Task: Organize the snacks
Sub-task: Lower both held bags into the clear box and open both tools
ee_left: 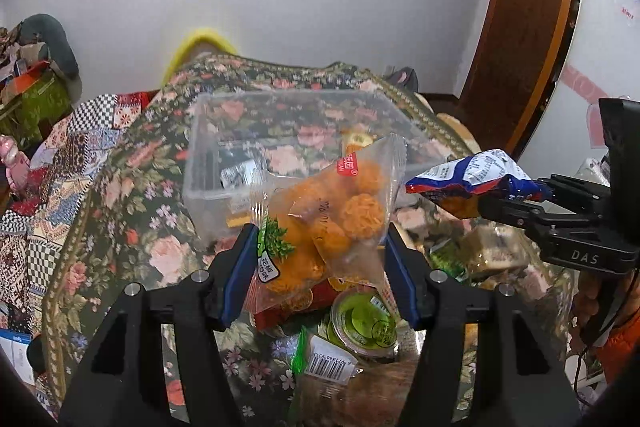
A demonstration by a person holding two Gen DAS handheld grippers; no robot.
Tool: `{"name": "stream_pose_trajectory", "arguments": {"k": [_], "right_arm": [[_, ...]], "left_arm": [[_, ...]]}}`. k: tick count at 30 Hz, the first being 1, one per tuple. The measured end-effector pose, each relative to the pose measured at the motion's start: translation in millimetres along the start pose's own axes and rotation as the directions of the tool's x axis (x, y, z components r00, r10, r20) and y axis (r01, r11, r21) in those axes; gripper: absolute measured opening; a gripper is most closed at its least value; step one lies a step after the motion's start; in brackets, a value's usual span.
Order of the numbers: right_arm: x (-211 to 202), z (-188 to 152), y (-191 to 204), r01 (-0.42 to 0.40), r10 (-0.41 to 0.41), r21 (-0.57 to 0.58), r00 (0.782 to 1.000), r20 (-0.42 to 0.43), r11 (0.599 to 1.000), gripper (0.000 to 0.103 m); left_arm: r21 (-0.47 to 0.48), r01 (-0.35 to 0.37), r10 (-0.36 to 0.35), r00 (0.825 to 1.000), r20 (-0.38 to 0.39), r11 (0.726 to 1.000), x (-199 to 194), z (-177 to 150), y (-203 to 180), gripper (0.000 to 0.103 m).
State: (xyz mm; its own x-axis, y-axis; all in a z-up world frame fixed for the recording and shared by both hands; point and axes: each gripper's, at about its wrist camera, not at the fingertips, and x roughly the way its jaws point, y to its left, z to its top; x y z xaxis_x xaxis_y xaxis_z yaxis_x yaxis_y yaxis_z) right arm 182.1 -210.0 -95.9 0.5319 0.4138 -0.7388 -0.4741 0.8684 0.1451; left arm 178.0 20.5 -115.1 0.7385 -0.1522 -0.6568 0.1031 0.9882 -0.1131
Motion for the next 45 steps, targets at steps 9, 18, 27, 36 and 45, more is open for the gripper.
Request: {"name": "stream_pose_trajectory", "arguments": {"k": [9,18,27,36,45], "right_arm": [[-10,32,12,-0.012,0.013,-0.013,0.996,0.089,1.0,0.048],[20,61,19,-0.029,0.029,-0.003,0.994,0.106,1.0,0.048],[66,81,20,-0.016,0.015,0.013,0.999,0.05,1.0,0.048],[102,93,21,0.036,-0.036,-0.008,0.999,-0.021,0.999,0.048],[107,94,25,0.044,-0.045,-0.027,0.997,-0.065,0.999,0.053]], "left_arm": [[-0.012,-0.02,0.021,0.998,0.062,1.0,-10,28,7,0.06],[-0.034,-0.061,0.063,0.996,0.055,0.998,20,55,29,0.06],[-0.037,-0.093,0.093,0.996,0.006,0.995,64,76,44,0.061],[-0.023,-0.166,0.165,0.985,-0.054,0.986,110,87,50,0.061],[-0.011,-0.17,0.168,0.982,-0.091,0.985,116,85,46,0.066]]}}
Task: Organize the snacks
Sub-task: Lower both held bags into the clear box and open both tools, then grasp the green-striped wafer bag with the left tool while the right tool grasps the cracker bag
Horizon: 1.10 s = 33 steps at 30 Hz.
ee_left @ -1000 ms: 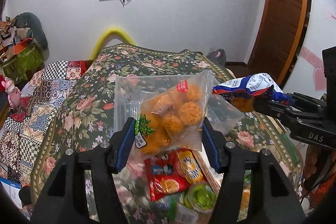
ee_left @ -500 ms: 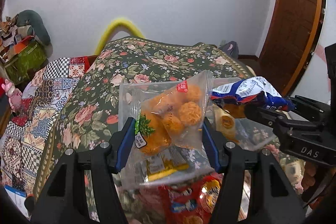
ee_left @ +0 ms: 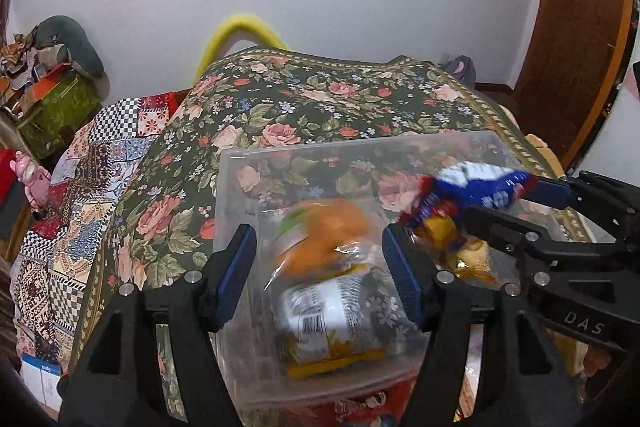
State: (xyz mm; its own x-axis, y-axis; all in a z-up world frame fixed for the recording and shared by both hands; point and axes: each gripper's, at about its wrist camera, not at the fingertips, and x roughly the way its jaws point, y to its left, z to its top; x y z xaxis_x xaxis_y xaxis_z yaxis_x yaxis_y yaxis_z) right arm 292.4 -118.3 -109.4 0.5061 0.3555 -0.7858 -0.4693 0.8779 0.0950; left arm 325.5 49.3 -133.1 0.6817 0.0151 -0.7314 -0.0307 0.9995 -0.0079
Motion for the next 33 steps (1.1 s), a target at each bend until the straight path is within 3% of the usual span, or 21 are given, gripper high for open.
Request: {"name": "stream_pose_trajectory", "arguments": {"k": [4,10,19,33], "right_arm": [[-17,-2,-2,-0.002,0.002,-0.005,1.0,0.024,1.0,0.061],[-57,-18,-7,-0.01,0.011,-0.015,0.998,0.064,1.0,0.068],[-108,-66,-14,-0.026,0.026,0.002,0.996,0.081,1.0,0.069],[-121,-150,-10,-0.044,0.043,0.092,0.999,0.004,0.995,0.073]], "left_arm": [[-0.004,0.012,-0.012,1.0,0.011,1.0,-17,-3,0,0.079],[-0.004,0.041,-0.04,0.999,0.026,0.999,-54,-22,1,0.087],[-0.022,0.084,-0.084,0.996,0.002,0.996,-103,-74,-2,0.093],[0.042,0.118,-0.115,0.991,-0.067,0.992,-135,-159,-35,0.095]]}}
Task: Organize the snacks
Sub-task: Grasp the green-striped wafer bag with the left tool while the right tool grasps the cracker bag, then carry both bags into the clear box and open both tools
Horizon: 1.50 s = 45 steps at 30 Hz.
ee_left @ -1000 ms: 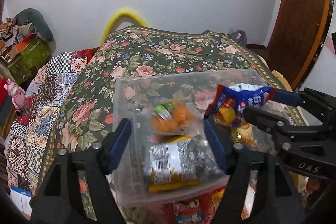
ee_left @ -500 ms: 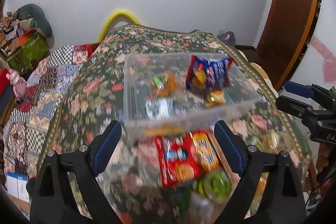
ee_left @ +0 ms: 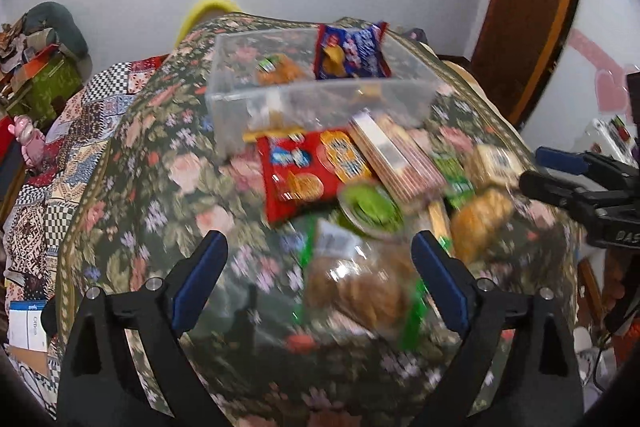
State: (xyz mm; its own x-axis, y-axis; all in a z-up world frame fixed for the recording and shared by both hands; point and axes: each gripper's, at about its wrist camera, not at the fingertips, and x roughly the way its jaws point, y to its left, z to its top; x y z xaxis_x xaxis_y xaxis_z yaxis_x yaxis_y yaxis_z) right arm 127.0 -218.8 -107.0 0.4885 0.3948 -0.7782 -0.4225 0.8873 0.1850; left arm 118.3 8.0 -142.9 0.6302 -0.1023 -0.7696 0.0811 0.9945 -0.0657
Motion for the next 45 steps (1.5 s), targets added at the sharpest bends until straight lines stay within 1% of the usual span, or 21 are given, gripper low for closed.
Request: {"name": "stream_pose_trajectory", "arguments": {"k": [3,5,7,9,11,14,17,20,23,24,25,26,28,29,30,32,38,45], "right_arm": [[5,-16,4,-0.01,0.01,0.014,0.999,-0.033,1.0,0.073],[9,-24,8,-0.03,0.031,0.024,0.998,-0.048,0.999,0.078],[11,-27,11,-0.032,0.033,0.026,0.998,-0.047,0.999,0.084],[15,-28,15,-0.031,0.032,0.019,0.998,-0.051,0.999,0.085],[22,-26,19,-0.012,0.012,-0.007,0.997,-0.07,1.0,0.085],[32,-27,24,0.018,-0.021,-0.031,0.996,-0.086,0.999,0.085],[38,-29,22,0.024,-0.026,-0.022,0.996,-0.082,0.999,0.085],[40,-30,21,0.036,-0.038,-0.026,0.996,-0.078,0.999,0.085],[44,-31,18,0.035,-0.036,-0.019,0.996,-0.081,0.999,0.085],[45,-31,17,0.035,-0.036,-0.014,0.996,-0.088,0.999,0.085],[47,-31,18,0.035,-0.036,-0.01,0.995,-0.094,0.999,0.085],[48,-33,16,0.036,-0.037,-0.003,0.995,-0.095,0.999,0.084],[47,-34,15,0.04,-0.039,0.004,0.995,-0.095,0.999,0.077],[47,-34,14,0.035,-0.034,0.005,0.995,-0.094,0.999,0.077],[46,-34,15,0.028,-0.027,0.006,0.995,-0.093,1.0,0.073],[45,-34,14,0.024,-0.023,0.01,0.996,-0.09,1.0,0.072],[33,-33,14,-0.004,0.006,0.032,0.997,-0.074,0.999,0.072],[13,-20,18,-0.019,0.019,0.026,1.0,-0.016,0.999,0.072]], "left_arm": [[0.004,0.022,-0.022,1.0,-0.014,1.0,0,-12,-6,0.098],[-0.007,0.042,-0.043,0.999,-0.03,0.999,4,-19,-8,0.098],[-0.015,0.057,-0.058,0.997,-0.056,0.998,11,-24,-9,0.099],[-0.023,0.058,-0.059,0.995,-0.076,0.998,19,-28,-10,0.099],[-0.033,0.068,-0.071,0.993,-0.097,0.997,29,-29,-10,0.099],[-0.025,0.07,-0.072,0.992,-0.105,0.997,36,-28,-11,0.099],[-0.024,0.071,-0.073,0.993,-0.098,0.997,43,-26,-10,0.099],[-0.042,0.096,-0.099,0.991,-0.086,0.995,46,-24,-8,0.099],[-0.053,0.101,-0.105,0.993,-0.06,0.993,46,-24,-7,0.098],[-0.057,0.107,-0.11,0.992,-0.056,0.993,47,-24,-7,0.097],[-0.061,0.117,-0.121,0.991,-0.053,0.991,46,-25,-6,0.093],[-0.062,0.122,-0.125,0.991,-0.051,0.991,46,-25,-6,0.09],[-0.05,0.121,-0.123,0.991,-0.047,0.991,46,-26,-8,0.088],[-0.039,0.118,-0.12,0.992,-0.044,0.992,45,-27,-10,0.084],[-0.037,0.123,-0.125,0.991,-0.043,0.992,44,-28,-10,0.082],[-0.043,0.122,-0.124,0.991,-0.042,0.992,42,-28,-10,0.078],[-0.063,0.098,-0.099,0.995,-0.019,0.993,29,-30,-5,0.076],[-0.089,0.097,-0.094,0.995,0.045,0.991,3,-18,5,0.076]]}}
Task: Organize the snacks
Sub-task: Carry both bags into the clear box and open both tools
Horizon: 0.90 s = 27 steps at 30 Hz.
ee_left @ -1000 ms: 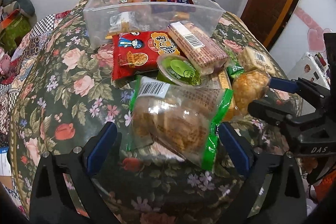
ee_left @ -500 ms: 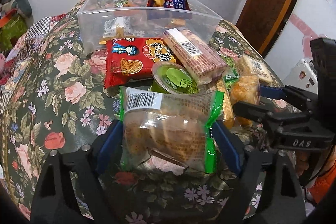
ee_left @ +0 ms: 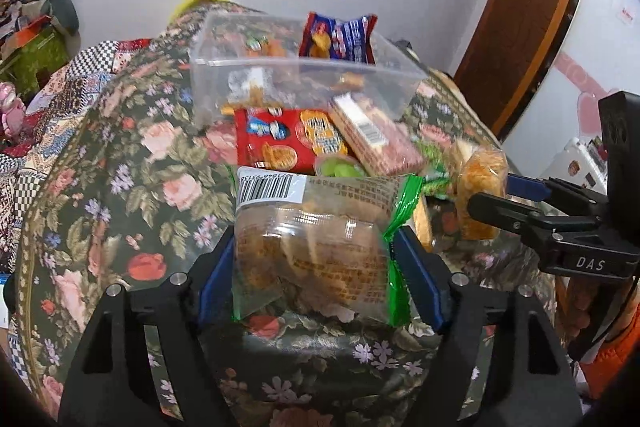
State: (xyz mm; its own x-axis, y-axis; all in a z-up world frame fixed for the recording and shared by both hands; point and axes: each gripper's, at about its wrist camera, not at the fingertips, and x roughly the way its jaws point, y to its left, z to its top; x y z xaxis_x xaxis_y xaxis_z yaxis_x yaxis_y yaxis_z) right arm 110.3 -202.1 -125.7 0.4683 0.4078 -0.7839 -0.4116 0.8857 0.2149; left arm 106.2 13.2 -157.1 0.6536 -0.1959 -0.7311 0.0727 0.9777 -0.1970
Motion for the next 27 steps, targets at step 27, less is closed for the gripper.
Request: {"name": "stream_pose_trajectory", "arguments": {"k": [27], "right_arm": [[31,116,13,-0.025,0.032,-0.049,0.987,0.158,0.998,0.072]], "left_arm": [[-0.005,-0.056,0.056,0.986,0.159,0.998,22,119,30,0.076]]}}
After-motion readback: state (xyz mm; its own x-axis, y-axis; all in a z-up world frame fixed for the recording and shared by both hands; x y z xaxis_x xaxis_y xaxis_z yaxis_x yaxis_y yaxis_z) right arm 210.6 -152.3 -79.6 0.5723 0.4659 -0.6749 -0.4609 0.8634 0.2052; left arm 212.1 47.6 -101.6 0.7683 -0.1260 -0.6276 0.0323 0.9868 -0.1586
